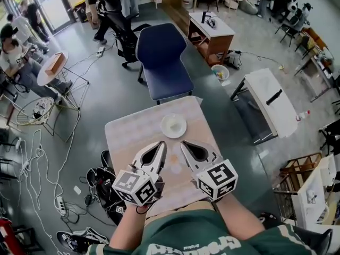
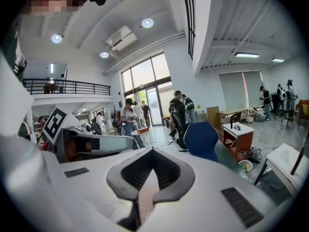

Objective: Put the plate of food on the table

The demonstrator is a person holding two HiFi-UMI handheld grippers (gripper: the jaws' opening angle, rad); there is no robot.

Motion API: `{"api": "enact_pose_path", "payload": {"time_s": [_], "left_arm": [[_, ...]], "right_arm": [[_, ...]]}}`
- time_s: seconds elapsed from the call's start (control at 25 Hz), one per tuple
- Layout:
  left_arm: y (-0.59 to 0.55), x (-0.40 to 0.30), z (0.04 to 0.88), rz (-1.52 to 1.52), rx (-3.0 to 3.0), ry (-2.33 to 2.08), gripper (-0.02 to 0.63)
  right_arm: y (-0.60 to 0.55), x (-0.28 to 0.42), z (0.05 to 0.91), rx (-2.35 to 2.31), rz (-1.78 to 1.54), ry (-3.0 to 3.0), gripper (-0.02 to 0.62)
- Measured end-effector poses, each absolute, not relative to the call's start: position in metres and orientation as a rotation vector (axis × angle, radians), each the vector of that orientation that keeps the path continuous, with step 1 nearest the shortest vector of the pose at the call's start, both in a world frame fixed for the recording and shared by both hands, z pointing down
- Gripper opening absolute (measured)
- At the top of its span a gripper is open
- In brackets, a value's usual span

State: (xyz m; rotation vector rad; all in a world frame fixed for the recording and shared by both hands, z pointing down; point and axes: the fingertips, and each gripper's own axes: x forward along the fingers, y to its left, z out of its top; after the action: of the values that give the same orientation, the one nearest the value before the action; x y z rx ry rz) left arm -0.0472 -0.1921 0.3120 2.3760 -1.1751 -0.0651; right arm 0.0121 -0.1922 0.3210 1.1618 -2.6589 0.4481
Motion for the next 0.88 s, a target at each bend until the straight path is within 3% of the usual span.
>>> {"api": "enact_pose_path", "payload": {"time_s": [0.32,0.88], "left_arm": [[-0.157,-0.051,0.262,0.070,2.614,-1.200,0.008],[-0.115,-0.067,0.258,0.221,2.743,-1.226,0.008]], "right_arm": [[-0.158,0.006,0.290,1.158,0.339,-2.679,0.014],[-0.115,-0.008,0.274,1.198,0.231,-2.683,0.014]]}}
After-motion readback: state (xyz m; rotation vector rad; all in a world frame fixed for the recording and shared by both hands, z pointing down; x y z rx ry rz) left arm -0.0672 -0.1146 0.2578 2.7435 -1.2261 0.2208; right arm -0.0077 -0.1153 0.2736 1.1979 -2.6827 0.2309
